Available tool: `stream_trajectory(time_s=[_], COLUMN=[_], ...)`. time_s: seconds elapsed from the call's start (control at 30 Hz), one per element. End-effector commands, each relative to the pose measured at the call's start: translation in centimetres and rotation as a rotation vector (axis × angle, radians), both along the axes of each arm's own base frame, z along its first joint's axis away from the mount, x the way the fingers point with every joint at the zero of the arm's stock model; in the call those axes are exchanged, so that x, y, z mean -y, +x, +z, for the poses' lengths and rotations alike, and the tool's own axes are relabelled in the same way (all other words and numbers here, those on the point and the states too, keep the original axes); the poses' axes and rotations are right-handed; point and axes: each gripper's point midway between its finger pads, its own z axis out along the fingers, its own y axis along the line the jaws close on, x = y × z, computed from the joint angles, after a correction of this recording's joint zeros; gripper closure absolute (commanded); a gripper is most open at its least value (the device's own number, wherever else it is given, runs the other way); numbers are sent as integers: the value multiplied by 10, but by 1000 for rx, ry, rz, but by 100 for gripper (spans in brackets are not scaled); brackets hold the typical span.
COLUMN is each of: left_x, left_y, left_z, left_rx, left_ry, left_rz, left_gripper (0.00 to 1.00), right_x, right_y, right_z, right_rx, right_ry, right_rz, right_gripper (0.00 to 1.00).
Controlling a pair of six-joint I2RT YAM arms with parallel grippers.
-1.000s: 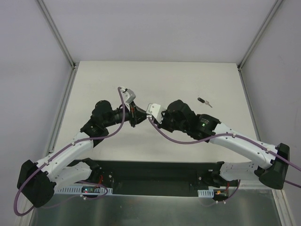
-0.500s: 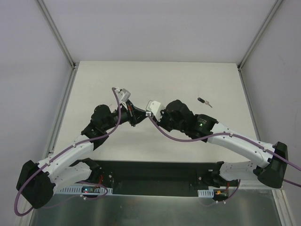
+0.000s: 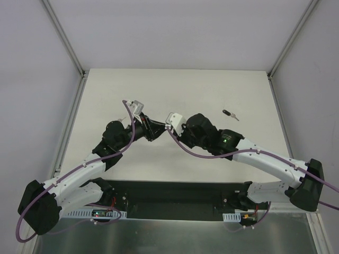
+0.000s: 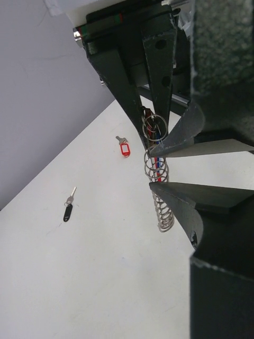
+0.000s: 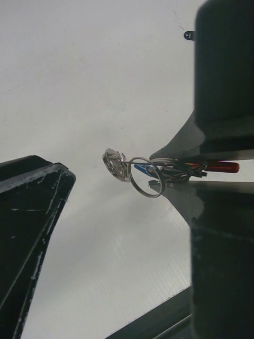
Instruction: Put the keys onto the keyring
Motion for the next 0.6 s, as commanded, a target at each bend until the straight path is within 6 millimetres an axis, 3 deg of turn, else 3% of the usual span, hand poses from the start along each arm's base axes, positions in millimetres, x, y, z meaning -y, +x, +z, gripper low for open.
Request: stream_trajectory(time_s=[0.0,0.17,0.27,0.57], left_x=[-6,-3,7,21], left_y=[1,-4,-16,-28], left_z=[7,6,7,7], left_rx=[21,63,115,139], left_ry=[-47,-15,14,43], left_rz=[35,-9,-126,-345], left_gripper=[74,63,63,67], right_x=[1,2,3,4], right_y=[9,6,3,-7], right_z=[17,17,17,24], right_rx=[48,55,59,63], right_ry=[30,19,16,39], right_rz=[-30,3,23,82], right_gripper=[98,99,99,99])
